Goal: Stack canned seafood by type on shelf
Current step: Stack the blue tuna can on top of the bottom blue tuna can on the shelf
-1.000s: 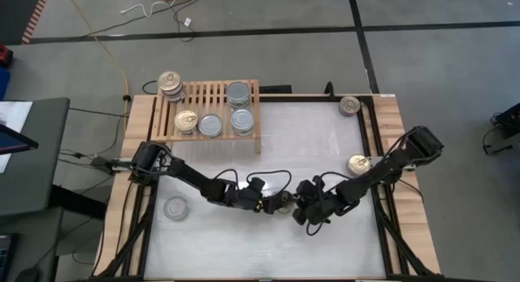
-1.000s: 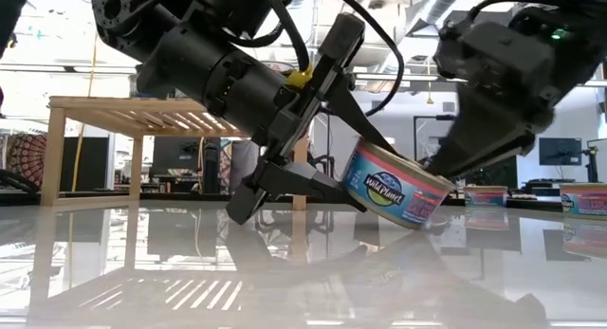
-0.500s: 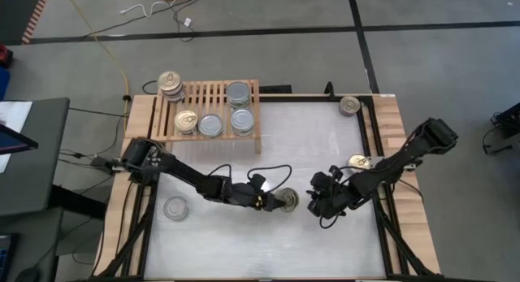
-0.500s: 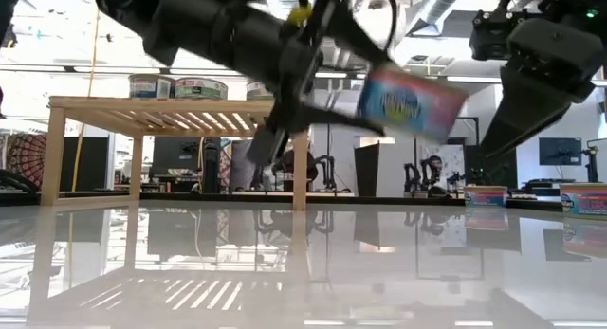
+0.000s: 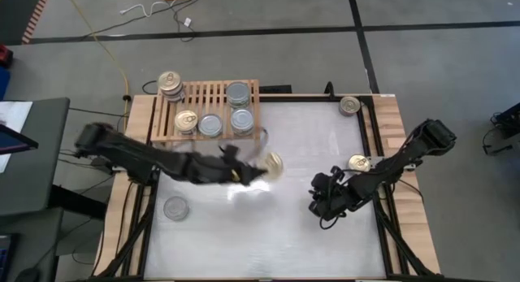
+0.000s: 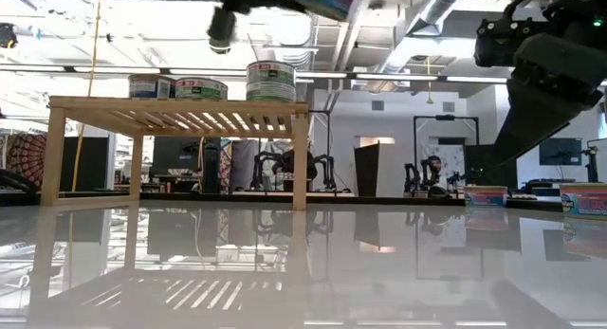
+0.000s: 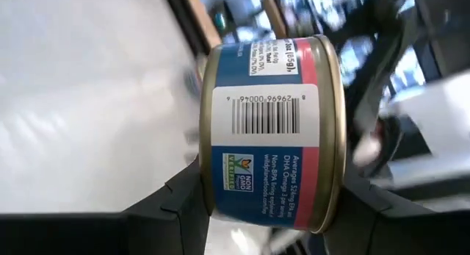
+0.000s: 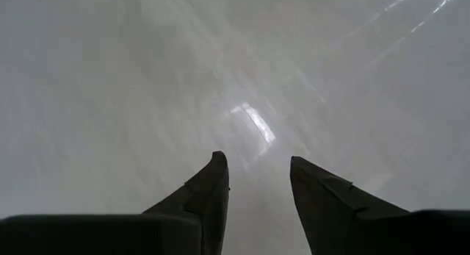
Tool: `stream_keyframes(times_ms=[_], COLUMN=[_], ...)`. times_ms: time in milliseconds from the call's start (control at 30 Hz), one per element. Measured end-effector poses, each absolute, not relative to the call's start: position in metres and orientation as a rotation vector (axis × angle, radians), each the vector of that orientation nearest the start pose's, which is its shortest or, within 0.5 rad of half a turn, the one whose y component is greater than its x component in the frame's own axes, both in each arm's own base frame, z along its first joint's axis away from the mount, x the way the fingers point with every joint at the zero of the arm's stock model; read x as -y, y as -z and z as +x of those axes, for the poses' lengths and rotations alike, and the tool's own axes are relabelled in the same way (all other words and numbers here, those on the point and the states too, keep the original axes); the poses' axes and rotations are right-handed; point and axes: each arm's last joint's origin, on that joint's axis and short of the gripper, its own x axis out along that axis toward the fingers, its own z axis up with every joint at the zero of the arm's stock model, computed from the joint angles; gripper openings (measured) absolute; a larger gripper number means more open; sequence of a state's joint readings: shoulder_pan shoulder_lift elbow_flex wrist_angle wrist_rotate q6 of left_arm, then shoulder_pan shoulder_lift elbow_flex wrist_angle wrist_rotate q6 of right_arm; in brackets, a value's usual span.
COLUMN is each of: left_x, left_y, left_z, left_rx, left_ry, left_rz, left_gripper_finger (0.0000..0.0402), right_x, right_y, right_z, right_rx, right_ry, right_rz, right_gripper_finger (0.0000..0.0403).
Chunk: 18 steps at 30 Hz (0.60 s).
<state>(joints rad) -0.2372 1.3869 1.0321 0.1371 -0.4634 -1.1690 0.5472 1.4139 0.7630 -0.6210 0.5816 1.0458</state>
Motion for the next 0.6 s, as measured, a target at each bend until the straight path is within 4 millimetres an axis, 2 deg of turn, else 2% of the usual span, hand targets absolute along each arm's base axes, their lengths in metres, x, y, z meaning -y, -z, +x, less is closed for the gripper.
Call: stream_keyframes(times_ms=[133, 233, 433, 600], left_x=[0.034, 0.014, -0.018, -0.026], left_y=[-0.351, -0.370, -0.378, -0.373], left_z=[0.267, 0.233, 0.164, 0.122], left_rx=[0.058, 0.109, 0.139, 0.136], left_ry=[-0.425, -0.501, -0.749, -0.873], left_rz=[-1.024, -1.009, -1.044, -1.115], left_gripper_finger=[0.0193, 0.0193, 0.0193, 0.0190], right_x=[-0.110, -0.110, -0.109, -0.108], right_y=[-0.176, -0.176, -0.176, -0.176], right_z=[0.211, 0.211, 0.211, 0.211], right_rx=[-0.901, -0.903, -0.902, -0.905], right_ry=[0.550, 0.550, 0.550, 0.559], right_rz=[0.261, 0.257, 0.255, 0.255], right_gripper_finger=[0.0172, 0.0172, 0.0172, 0.0171])
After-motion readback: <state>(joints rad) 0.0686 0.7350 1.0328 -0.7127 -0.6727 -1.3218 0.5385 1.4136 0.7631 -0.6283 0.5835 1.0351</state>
